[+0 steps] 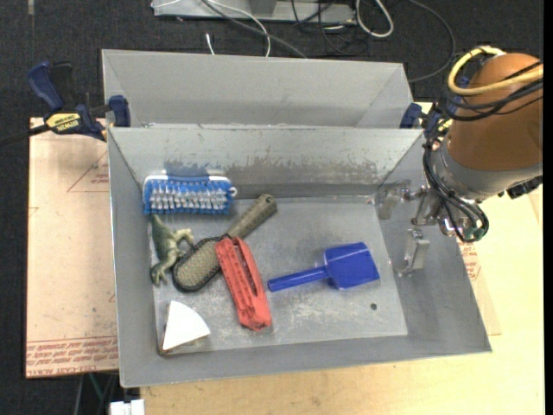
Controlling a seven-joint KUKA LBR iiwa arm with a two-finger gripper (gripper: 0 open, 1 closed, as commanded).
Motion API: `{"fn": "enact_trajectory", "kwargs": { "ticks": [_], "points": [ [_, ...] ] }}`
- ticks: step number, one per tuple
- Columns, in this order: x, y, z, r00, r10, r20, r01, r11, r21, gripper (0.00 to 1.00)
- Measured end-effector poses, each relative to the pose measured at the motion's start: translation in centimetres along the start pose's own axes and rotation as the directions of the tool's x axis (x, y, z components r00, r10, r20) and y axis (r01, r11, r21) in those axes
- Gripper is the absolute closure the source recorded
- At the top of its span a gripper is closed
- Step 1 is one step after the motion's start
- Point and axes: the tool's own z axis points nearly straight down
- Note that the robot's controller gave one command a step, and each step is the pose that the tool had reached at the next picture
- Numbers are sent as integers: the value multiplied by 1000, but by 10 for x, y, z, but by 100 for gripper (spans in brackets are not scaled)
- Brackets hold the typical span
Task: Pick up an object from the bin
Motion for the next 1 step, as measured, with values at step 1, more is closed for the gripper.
{"fn": "enact_trajectory", "kwargs": {
  "ticks": [1],
  "points": [
    [-2,1,-5,1000,-4,8,4,1000,1,0]
  ]
}}
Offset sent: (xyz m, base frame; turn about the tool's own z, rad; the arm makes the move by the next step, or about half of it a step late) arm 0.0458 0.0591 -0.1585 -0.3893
